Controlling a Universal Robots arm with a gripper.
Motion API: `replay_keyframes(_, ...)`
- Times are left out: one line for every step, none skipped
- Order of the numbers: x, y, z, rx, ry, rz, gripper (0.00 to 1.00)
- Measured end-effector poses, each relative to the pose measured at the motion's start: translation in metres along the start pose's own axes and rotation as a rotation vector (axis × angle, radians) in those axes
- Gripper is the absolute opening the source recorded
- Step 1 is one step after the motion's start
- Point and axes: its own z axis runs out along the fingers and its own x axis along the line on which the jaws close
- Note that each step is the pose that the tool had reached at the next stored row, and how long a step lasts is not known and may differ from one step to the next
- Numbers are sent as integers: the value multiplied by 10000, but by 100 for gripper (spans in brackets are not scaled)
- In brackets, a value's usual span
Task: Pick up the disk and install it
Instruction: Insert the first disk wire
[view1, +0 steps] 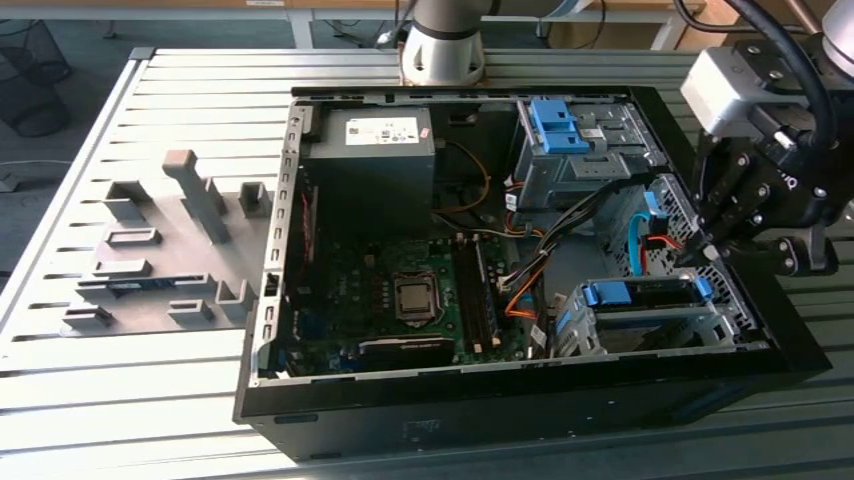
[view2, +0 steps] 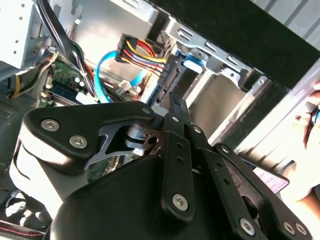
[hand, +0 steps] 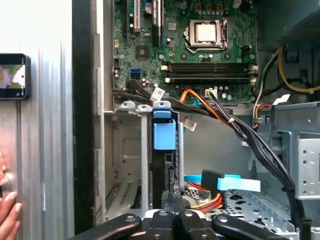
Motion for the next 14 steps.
replay_keyframes(-28, -8, 6, -5, 0, -1, 11)
replay_keyframes(-55, -16, 15, -10, 3, 0, 11)
replay_keyframes(-78, -25, 28, -16, 8, 1, 17)
replay_keyframes(-95, -36, 44, -21, 12, 1, 17)
replay_keyframes(-103, -49, 62, -24, 10, -1, 24)
replay_keyframes(-105, -57, 79, -26, 8, -40, 24)
replay_keyframes(-105, -62, 90, -28, 11, -125, 24)
replay_keyframes(-105, -67, 98, -31, 14, -242, 24)
replay_keyframes(-105, -72, 101, -32, 16, -328, 24)
replay_keyframes(-105, -73, 102, -33, 21, -356, 24)
replay_keyframes(-105, -74, 103, -33, 24, -368, 25)
replay_keyframes(-105, -74, 106, -33, 26, -381, 31)
replay_keyframes(-105, -76, 111, -34, 31, -394, 31)
replay_keyframes(-105, -76, 117, -34, 32, -404, 31)
